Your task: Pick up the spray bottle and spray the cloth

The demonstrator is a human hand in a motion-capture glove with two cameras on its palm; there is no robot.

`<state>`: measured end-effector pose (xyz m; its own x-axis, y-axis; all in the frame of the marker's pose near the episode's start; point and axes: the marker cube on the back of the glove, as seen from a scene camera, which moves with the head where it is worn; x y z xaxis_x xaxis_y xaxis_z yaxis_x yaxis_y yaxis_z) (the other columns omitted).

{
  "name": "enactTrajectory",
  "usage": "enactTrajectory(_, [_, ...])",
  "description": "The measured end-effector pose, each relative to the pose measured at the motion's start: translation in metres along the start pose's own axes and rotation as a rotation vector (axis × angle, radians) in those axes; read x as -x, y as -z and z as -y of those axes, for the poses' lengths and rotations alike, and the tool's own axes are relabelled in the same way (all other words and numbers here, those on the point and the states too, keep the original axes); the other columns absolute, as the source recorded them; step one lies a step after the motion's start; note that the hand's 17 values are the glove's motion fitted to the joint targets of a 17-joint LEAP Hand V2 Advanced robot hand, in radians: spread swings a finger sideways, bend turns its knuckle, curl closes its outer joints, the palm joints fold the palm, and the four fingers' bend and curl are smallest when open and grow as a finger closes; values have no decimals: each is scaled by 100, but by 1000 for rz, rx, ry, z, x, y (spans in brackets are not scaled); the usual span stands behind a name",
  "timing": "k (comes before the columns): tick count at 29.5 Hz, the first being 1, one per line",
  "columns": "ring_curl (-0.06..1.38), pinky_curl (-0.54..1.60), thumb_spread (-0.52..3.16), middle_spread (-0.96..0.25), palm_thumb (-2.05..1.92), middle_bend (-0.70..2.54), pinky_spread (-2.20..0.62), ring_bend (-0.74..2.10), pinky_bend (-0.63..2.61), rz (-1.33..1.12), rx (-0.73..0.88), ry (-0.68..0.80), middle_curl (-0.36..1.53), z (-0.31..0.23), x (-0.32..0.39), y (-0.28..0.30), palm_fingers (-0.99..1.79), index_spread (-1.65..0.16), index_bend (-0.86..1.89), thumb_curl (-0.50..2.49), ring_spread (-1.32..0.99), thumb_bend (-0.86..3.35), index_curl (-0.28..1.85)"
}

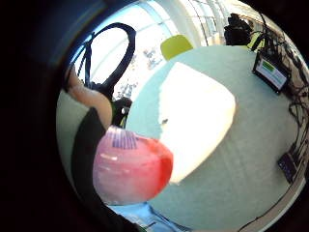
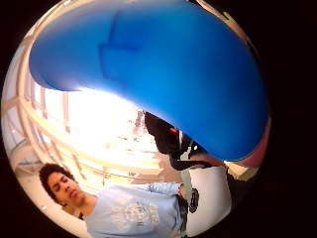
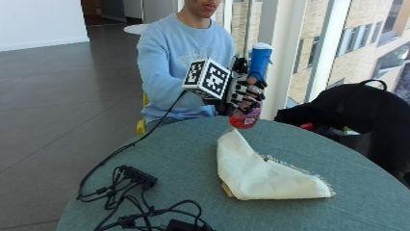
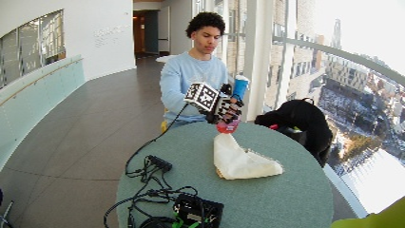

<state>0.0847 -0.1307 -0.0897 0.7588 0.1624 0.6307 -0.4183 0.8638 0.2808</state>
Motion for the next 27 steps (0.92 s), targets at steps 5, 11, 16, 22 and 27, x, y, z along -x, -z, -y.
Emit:
enactTrajectory(5, [43, 43, 78, -11, 89, 37, -14, 57, 46, 200, 48, 56, 48, 3, 26, -73, 110, -29, 8, 58, -9, -3, 21])
enactTrajectory(11, [43, 43, 80, -12, 90, 37, -14, 55, 45, 310, 130, 76, 48, 0, 32, -160, 108, -29, 8, 58, -9, -3, 21])
enactTrajectory(16, [43, 43, 82, -12, 90, 37, -13, 54, 44, 313, 160, 49, 48, -6, 19, -205, 106, -30, 8, 57, -10, -3, 21])
enactTrajectory(22, [43, 43, 85, -12, 90, 37, -13, 54, 42, 259, 163, 50, 48, -8, 10, -214, 106, -30, 7, 56, -10, -3, 20])
enactTrajectory(27, [43, 43, 87, -13, 90, 37, -13, 52, 43, 238, 166, 62, 48, -11, 9, -214, 105, -31, 7, 54, -11, -3, 19])
